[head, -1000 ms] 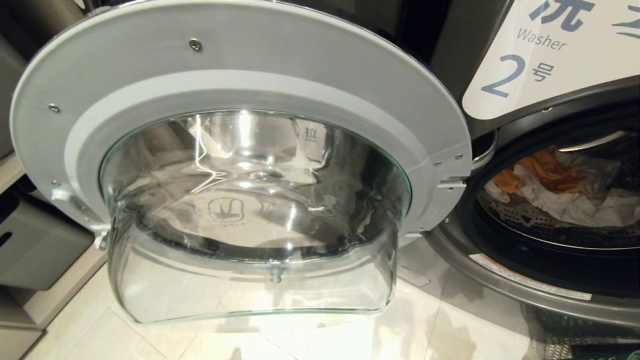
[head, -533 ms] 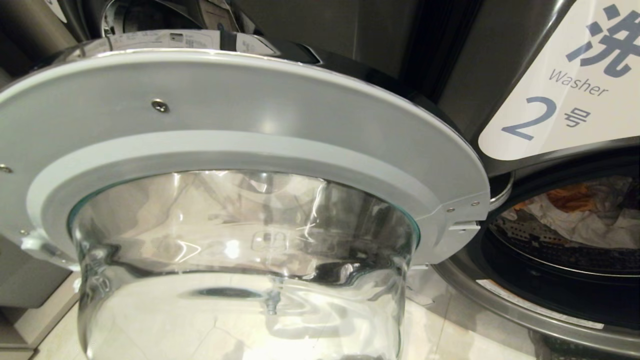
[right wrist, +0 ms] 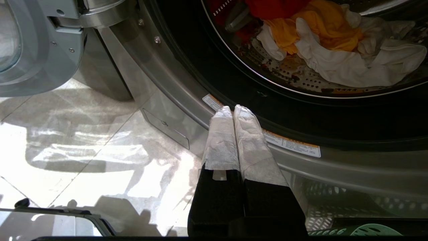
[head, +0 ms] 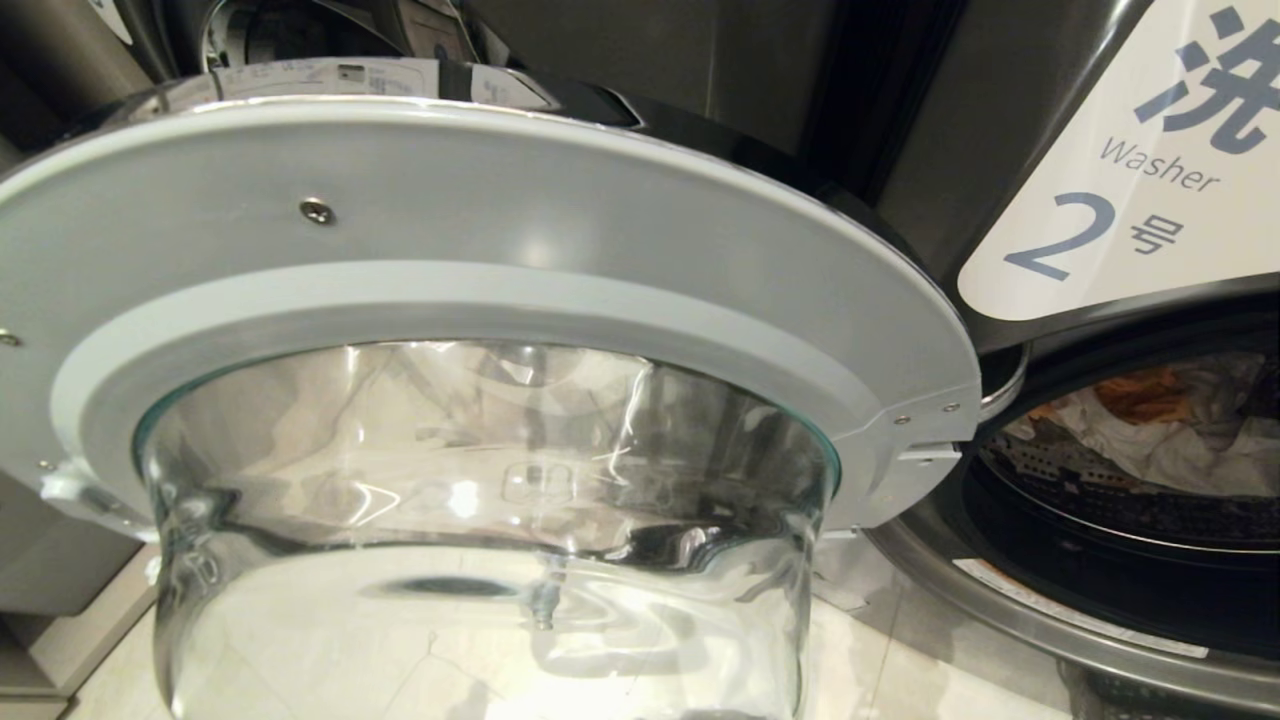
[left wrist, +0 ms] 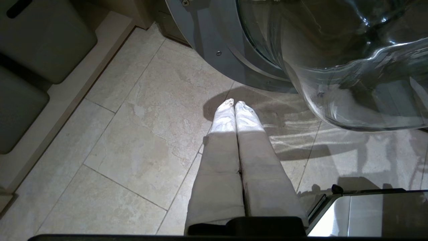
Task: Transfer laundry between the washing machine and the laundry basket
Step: Pick a cloth and place it into the basket
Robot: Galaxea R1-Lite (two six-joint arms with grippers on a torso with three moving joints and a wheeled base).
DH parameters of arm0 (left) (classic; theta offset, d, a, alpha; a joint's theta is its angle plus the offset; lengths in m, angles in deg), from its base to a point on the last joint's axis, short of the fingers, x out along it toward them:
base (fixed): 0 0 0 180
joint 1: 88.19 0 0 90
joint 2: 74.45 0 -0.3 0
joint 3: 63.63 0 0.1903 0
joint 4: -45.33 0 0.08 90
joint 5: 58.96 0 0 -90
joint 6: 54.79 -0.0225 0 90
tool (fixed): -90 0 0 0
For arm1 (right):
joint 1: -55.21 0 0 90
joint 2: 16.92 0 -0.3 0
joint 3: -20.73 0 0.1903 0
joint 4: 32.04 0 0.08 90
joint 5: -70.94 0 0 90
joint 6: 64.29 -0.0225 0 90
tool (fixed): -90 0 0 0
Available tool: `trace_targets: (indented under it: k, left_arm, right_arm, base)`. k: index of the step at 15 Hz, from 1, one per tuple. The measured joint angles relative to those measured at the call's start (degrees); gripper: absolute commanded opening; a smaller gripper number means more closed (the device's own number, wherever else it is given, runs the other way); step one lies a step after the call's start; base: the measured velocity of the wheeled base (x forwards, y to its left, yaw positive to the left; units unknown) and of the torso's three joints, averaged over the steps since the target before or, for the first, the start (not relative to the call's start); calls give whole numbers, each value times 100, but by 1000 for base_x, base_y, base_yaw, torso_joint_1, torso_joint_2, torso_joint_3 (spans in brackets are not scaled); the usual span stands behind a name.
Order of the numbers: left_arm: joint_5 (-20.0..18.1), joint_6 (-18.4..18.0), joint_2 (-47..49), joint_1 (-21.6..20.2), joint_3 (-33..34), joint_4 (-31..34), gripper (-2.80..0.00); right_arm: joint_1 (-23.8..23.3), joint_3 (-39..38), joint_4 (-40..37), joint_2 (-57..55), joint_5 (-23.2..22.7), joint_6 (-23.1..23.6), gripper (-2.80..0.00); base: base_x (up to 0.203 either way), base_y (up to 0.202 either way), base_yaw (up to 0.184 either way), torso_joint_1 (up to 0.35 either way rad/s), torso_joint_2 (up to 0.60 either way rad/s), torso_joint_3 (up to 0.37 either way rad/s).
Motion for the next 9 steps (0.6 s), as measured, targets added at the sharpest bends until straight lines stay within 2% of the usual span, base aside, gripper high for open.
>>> trace_targets:
  k: [3, 9]
  left_arm:
    - [30, 149, 0, 0, 0, -13, -280]
    - [31, 164, 0, 0, 0, -17, -280]
  right_arm:
    - [0, 0, 0, 0, 4, -12, -280]
    - [0, 0, -5, 0, 4, -12, -280]
  base:
    - [0, 0, 0, 0, 0, 0]
    - [0, 0, 0, 0, 0, 0]
